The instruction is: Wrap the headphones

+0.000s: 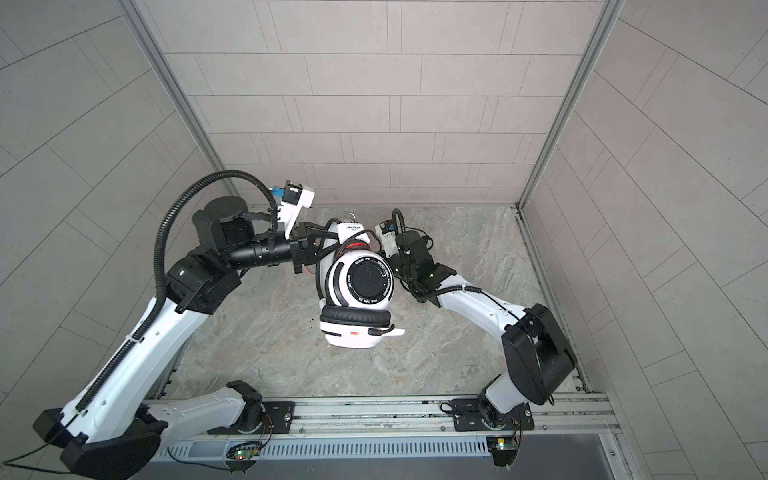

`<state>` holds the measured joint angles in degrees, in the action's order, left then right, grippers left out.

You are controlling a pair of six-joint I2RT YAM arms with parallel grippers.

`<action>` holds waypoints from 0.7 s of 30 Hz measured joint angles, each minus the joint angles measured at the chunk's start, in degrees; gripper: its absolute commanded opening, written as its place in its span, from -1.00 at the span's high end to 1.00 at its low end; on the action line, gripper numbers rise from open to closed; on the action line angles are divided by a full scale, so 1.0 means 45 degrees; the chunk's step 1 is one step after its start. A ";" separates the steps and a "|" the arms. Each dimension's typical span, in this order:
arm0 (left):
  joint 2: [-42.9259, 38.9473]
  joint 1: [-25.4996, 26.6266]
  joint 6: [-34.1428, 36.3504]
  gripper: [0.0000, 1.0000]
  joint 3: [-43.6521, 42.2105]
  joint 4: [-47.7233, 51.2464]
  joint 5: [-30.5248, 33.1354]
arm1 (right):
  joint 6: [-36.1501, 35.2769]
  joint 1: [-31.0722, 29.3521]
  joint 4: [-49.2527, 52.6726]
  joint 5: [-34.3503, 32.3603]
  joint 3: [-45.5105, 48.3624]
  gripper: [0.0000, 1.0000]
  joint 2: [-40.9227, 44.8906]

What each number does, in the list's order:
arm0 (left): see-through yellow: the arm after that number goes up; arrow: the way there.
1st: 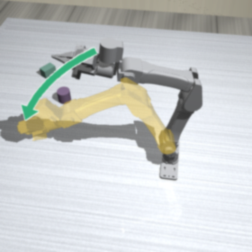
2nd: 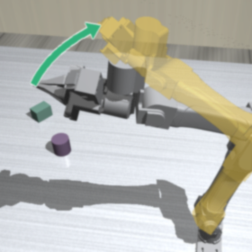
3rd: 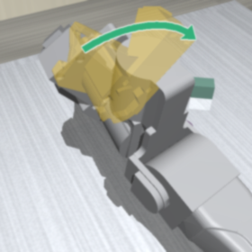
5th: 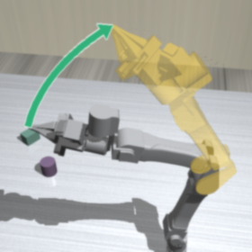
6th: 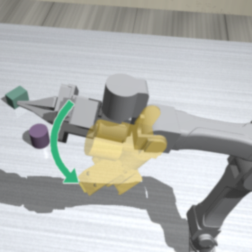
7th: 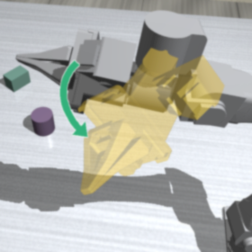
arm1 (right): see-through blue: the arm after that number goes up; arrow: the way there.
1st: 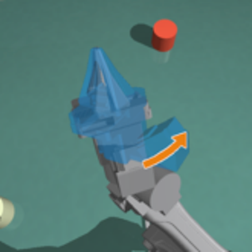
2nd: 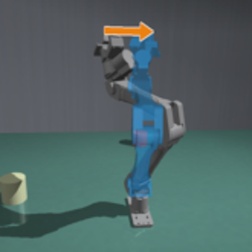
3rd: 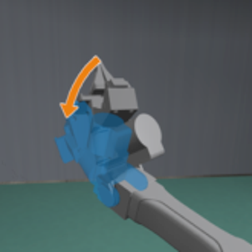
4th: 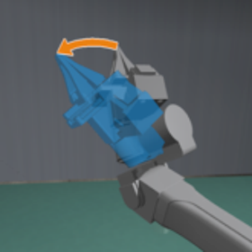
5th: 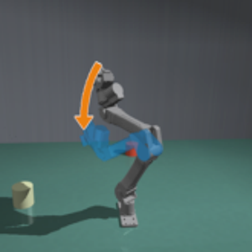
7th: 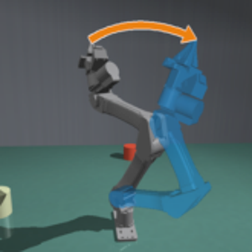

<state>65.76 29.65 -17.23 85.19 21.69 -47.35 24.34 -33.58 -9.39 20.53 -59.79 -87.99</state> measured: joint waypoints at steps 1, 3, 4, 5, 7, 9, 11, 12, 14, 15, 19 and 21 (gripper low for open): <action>0.0068 0.0000 -0.0058 1.00 0.0160 0.0015 0.0049 | 0.0068 0.0000 -0.0248 0.0029 0.0058 0.74 -0.0165; 0.0214 0.0000 -0.0219 1.00 0.0457 0.0019 0.0102 | 0.0194 0.0000 -0.0675 0.0068 0.0248 0.75 -0.0418; 0.0321 0.0000 -0.0330 1.00 0.0646 0.0029 0.0117 | 0.0277 0.0000 -0.0869 0.0083 0.0364 0.75 -0.0559; 0.0413 0.0000 -0.0432 1.00 0.0821 0.0034 0.0131 | 0.0330 0.0000 -0.1030 0.0112 0.0457 0.76 -0.0675; 0.0622 -0.0005 -0.0675 1.00 0.1234 0.0034 0.0189 | 0.0466 0.0000 -0.1413 0.0175 0.0622 0.76 -0.1001; 0.0748 -0.0024 -0.0850 1.00 0.1511 0.0044 0.0262 | 0.0597 0.0000 -0.1651 0.0262 0.0748 0.77 -0.1239; 0.0845 -0.0092 -0.0976 1.00 0.1797 0.0078 0.0389 | 0.0665 0.0005 -0.1826 0.0311 0.0928 0.76 -0.1311; 0.0879 -0.0141 -0.1039 1.00 0.1938 0.0136 0.0466 | 0.0690 0.0005 -0.1909 0.0321 0.1039 0.77 -0.1311; 0.0913 -0.0282 -0.1156 1.00 0.2210 0.0257 0.0675 | 0.0704 0.0005 -0.2069 0.0355 0.1205 0.77 -0.1311; 0.0918 -0.0364 -0.1209 1.00 0.2322 0.0296 0.0816 | 0.0714 0.0000 -0.2152 0.0369 0.1321 0.77 -0.1302; 0.0913 -0.0787 -0.1447 1.00 0.2555 0.0364 0.1608 | 0.0748 -0.0029 -0.2195 0.0437 0.2025 0.77 -0.1054; 0.0918 -0.1030 -0.1739 1.00 0.2618 0.0486 0.2157 | 0.0743 -0.0107 -0.2035 0.0432 0.2526 0.77 -0.0680</action>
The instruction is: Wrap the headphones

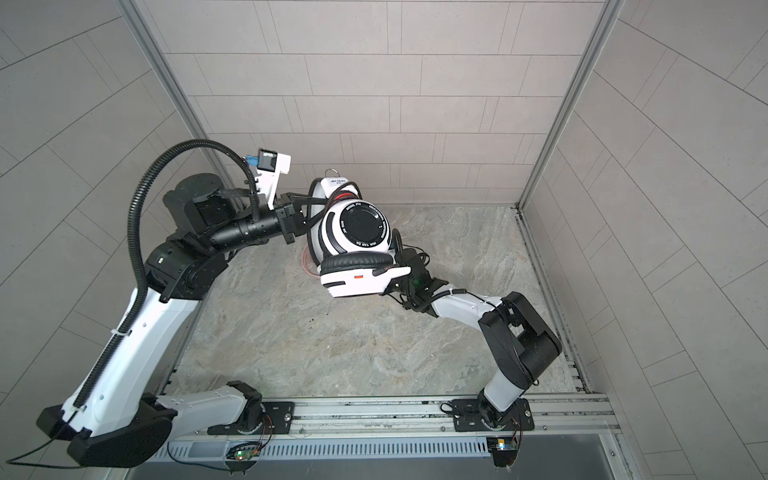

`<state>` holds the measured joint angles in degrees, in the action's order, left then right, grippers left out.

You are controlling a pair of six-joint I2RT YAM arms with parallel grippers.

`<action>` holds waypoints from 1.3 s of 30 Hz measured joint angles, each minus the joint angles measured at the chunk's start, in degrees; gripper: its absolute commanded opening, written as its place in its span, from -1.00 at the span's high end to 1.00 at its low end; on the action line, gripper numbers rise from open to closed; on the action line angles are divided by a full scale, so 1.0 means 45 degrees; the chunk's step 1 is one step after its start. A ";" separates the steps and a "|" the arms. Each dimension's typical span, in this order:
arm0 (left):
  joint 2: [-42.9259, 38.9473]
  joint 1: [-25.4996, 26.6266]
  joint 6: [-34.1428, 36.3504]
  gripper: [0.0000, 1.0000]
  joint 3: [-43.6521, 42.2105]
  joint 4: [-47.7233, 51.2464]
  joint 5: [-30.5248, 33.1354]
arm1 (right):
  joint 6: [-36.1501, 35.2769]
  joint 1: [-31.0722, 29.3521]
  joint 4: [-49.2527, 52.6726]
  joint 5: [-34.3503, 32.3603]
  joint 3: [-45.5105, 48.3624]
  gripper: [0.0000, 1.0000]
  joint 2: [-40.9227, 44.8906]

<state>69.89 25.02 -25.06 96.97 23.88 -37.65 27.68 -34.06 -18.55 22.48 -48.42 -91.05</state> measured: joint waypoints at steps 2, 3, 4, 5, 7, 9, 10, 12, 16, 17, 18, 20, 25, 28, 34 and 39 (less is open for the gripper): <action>0.0024 -0.0228 -0.0243 1.00 0.0058 0.0068 0.0627 | 0.0005 -0.0209 0.0296 -0.0102 0.0423 0.78 0.0491; 0.0053 -0.0325 -0.0345 1.00 0.0102 0.0151 0.1044 | -0.0024 -0.0427 0.0573 -0.0204 0.0651 0.78 0.0855; 0.0102 -0.0413 -0.0457 1.00 0.0175 0.0301 0.1545 | -0.0078 -0.0699 0.0869 -0.0350 0.0831 0.78 0.1219; 0.0146 -0.0466 -0.0539 1.00 0.0233 0.0437 0.1933 | -0.0146 -0.0996 0.1161 -0.0549 0.0962 0.78 0.1554; 0.0209 -0.0573 -0.0583 1.00 0.0262 0.0772 0.3011 | -0.0296 -0.1807 0.1797 -0.1064 0.1292 0.78 0.2477; 0.0233 -0.0636 -0.0559 1.00 0.0262 0.1219 0.4265 | -0.0335 -0.2482 0.2191 -0.1452 0.1661 0.78 0.3327; 0.0233 -0.0641 -0.0510 1.00 0.0257 0.1496 0.5008 | -0.0335 -0.2778 0.2365 -0.1685 0.1885 0.79 0.3808; 0.0233 -0.0665 -0.0418 1.00 0.0199 0.1807 0.6445 | -0.0316 -0.3215 0.2710 -0.2215 0.2307 0.79 0.4726; 0.0233 -0.0680 -0.0277 1.00 -0.0005 0.2254 0.9156 | -0.0238 -0.4012 0.3609 -0.3332 0.2720 0.80 0.6339; 0.0233 -0.0690 -0.0267 1.00 -0.0044 0.2317 0.9709 | -0.0238 -0.4143 0.3798 -0.3541 0.2720 0.80 0.6581; 0.0233 -0.0699 -0.0257 1.00 -0.0087 0.2365 1.0316 | -0.0233 -0.4279 0.3988 -0.3745 0.2715 0.80 0.6829; 0.0233 -0.0738 -0.0340 1.00 -0.0160 0.2419 1.1390 | -0.0243 -0.4464 0.4425 -0.4090 0.2671 0.81 0.7198; 0.0248 -0.0831 -0.0690 1.00 -0.0209 0.2535 1.3478 | -0.0461 -0.4896 0.5751 -0.4886 0.2322 0.82 0.7582; 0.0355 -0.0908 -0.0952 1.00 -0.0228 0.2574 1.4484 | -0.0699 -0.5265 0.6484 -0.5357 0.1928 0.82 0.7718; 0.0976 -0.1073 -0.1122 1.00 -0.0345 0.2555 1.5290 | -0.1073 -0.5770 0.7339 -0.5931 0.1209 0.82 0.8208; 0.1229 -0.1200 -0.0981 1.00 -0.0991 0.2574 1.5577 | -0.1583 -0.5872 0.8116 -0.6149 0.0418 0.82 0.8369</action>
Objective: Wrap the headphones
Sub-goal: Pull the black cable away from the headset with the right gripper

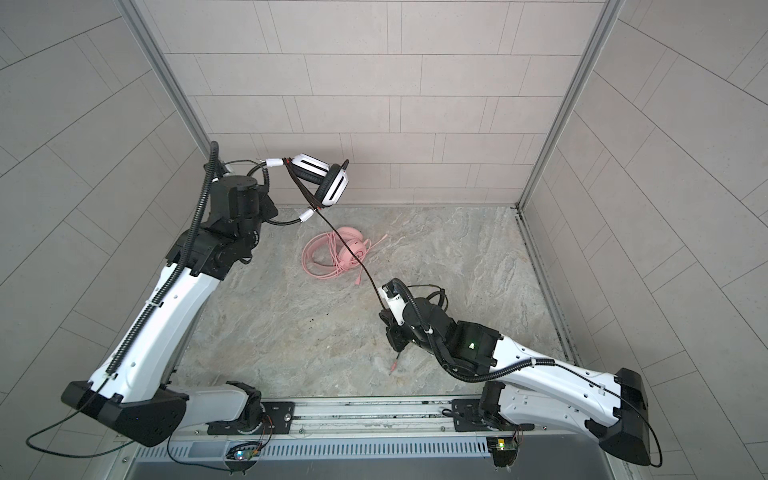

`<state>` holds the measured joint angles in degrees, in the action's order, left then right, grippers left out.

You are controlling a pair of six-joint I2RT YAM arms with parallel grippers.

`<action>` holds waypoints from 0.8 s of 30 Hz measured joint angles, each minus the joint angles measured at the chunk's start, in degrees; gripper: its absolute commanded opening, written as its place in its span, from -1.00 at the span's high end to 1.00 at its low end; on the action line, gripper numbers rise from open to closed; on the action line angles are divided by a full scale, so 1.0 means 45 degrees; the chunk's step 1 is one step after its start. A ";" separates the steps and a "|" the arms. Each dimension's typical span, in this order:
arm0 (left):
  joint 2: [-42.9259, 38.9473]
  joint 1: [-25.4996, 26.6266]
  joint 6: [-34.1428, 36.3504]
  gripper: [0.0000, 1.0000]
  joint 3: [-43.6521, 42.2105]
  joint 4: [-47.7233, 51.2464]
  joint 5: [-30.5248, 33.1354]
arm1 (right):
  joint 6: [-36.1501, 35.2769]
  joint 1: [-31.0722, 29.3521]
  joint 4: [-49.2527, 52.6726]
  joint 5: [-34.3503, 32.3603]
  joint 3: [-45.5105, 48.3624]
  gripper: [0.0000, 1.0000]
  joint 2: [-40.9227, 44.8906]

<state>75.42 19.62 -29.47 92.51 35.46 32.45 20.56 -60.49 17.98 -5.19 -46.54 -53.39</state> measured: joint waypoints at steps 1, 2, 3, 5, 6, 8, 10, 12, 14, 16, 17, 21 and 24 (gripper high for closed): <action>0.0063 0.0000 0.0112 1.00 -0.0049 0.0010 0.0029 | -0.0117 -0.0010 0.0092 -0.0029 -0.0117 0.83 0.0034; 0.0146 -0.0005 0.0233 1.00 -0.0068 0.0019 0.0083 | -0.0228 -0.0019 0.0189 -0.0063 -0.0233 0.83 0.0078; 0.0219 -0.0024 0.0335 1.00 -0.0097 -0.0005 0.0121 | -0.0311 -0.0034 0.0311 -0.0083 -0.0335 0.83 0.0121; 0.0253 -0.0034 0.0481 1.00 -0.0296 -0.0053 0.0189 | -0.0481 -0.0053 0.0500 -0.0097 -0.0534 0.83 0.0204; 0.0253 -0.0034 0.0573 1.00 -0.0447 -0.0083 0.0194 | -0.0568 -0.0058 0.0554 -0.0092 -0.0641 0.83 0.0243; 0.0253 -0.0034 0.0850 1.00 -0.0777 -0.0102 0.0189 | -0.0719 -0.0073 0.0612 -0.0097 -0.0835 0.83 0.0359; 0.0282 -0.0034 0.1141 1.00 -0.1127 -0.0063 0.0185 | -0.0865 -0.0092 0.0627 -0.0107 -0.1001 0.83 0.0515; 0.0481 -0.0034 0.1540 1.00 -0.1287 0.0233 0.0053 | -0.1025 -0.0126 0.0651 -0.0189 -0.1243 0.84 0.0670; 0.0806 -0.0024 0.1948 1.00 -0.1277 0.0646 -0.0253 | -0.1239 -0.0141 0.0724 -0.0330 -0.1603 0.84 0.0729; 0.1166 0.0073 0.2346 1.00 -0.1273 0.1137 -0.0500 | -0.1496 -0.0141 0.0811 -0.0505 -0.2098 0.84 0.0724; 0.1341 0.0194 0.2574 1.00 -0.1277 0.1394 -0.0583 | -0.1647 -0.0141 0.0874 -0.0627 -0.2351 0.84 0.0724; 0.1554 0.0937 0.3308 1.00 -0.1700 0.2021 -0.0714 | -0.2361 -0.0141 0.1258 -0.1054 -0.3512 0.85 0.0719; 0.1472 0.1564 0.3716 1.00 -0.2025 0.2244 -0.1015 | -0.2914 -0.0141 0.1384 -0.1355 -0.4221 0.86 0.0665</action>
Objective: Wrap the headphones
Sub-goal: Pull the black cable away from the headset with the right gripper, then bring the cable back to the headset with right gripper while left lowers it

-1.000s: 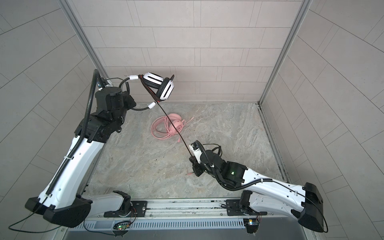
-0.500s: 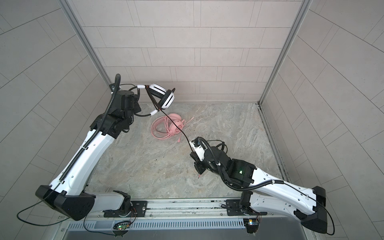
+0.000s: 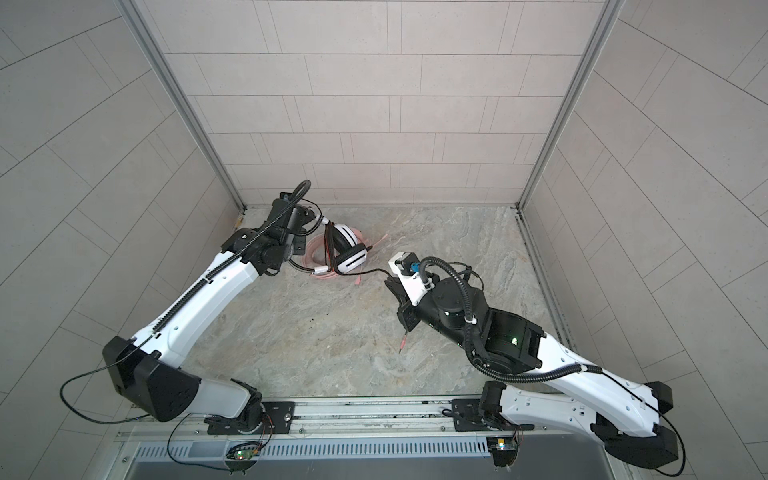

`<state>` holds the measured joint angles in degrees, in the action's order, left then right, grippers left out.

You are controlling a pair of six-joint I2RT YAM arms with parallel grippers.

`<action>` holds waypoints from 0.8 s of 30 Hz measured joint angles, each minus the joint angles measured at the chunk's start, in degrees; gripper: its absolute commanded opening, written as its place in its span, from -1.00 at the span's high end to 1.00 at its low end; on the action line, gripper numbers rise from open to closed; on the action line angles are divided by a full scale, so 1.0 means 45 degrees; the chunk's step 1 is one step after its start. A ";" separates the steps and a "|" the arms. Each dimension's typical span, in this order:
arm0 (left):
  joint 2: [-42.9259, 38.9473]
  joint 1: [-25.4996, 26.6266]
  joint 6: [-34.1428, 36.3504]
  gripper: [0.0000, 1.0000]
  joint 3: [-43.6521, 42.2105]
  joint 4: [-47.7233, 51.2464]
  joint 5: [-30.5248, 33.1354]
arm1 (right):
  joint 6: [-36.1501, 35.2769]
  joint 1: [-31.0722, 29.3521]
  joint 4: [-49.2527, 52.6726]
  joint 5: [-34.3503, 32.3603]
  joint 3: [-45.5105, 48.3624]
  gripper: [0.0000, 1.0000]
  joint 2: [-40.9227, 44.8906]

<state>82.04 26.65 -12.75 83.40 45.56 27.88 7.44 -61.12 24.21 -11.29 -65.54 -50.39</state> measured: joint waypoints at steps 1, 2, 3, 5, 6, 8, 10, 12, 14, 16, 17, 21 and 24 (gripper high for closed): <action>-0.0029 0.0199 0.0126 1.00 -0.0078 0.0024 -0.0097 | -0.0165 0.0000 0.0034 -0.0102 -0.0175 0.86 -0.0029; -0.0053 0.0432 0.0282 1.00 -0.0131 0.0078 -0.0243 | -0.0369 0.0000 0.0097 -0.0228 -0.0384 0.86 -0.0087; -0.0078 0.0646 0.0486 1.00 -0.0175 0.0083 -0.0457 | -0.0544 0.0000 0.0121 -0.0345 -0.0534 0.86 -0.0131; -0.0131 0.0933 0.0874 1.00 -0.0257 0.0107 -0.1156 | -0.0869 0.0000 0.0136 -0.0622 -0.0724 0.86 -0.0175; -0.0151 0.1059 0.1137 1.00 -0.0301 0.0165 -0.1710 | -0.1020 0.0005 0.0165 -0.0767 -0.0797 0.86 -0.0170; -0.0175 0.1195 0.1535 1.00 -0.0389 0.0340 -0.2841 | -0.1302 0.0015 0.0214 -0.1054 -0.0933 0.86 -0.0170; -0.0209 0.1253 0.1783 1.00 -0.0588 0.0515 -0.3944 | -0.1559 0.0039 0.0233 -0.1341 -0.1059 0.86 -0.0155; -0.0209 0.1287 0.1914 1.00 -0.0763 0.0733 -0.5071 | -0.1773 0.0102 0.0257 -0.1598 -0.1127 0.86 -0.0112; -0.0204 0.1365 0.1996 1.00 -0.0801 0.0986 -0.5974 | -0.1948 0.0189 0.0316 -0.1787 -0.1146 0.86 -0.0058; -0.0209 0.1447 0.2142 1.00 -0.0806 0.1132 -0.6839 | -0.2035 0.0316 0.0369 -0.1923 -0.1151 0.86 -0.0019; -0.0209 0.1515 0.2215 1.00 -0.0806 0.1175 -0.7315 | -0.2064 0.0393 0.0398 -0.1967 -0.1151 0.86 -0.0010; -0.0233 0.2157 0.2696 0.98 -0.0811 0.1277 -0.9024 | -0.2103 0.0782 0.0471 -0.2001 -0.1151 0.86 -0.0019; -0.0359 0.2739 0.3104 0.98 -0.0816 0.1452 -1.0360 | -0.2011 0.1321 0.0510 -0.1817 -0.1141 0.86 -0.0068</action>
<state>80.42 38.98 1.21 79.72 52.10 -18.74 -1.61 -55.18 26.50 -19.46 -70.67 -50.70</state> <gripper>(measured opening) 0.075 0.072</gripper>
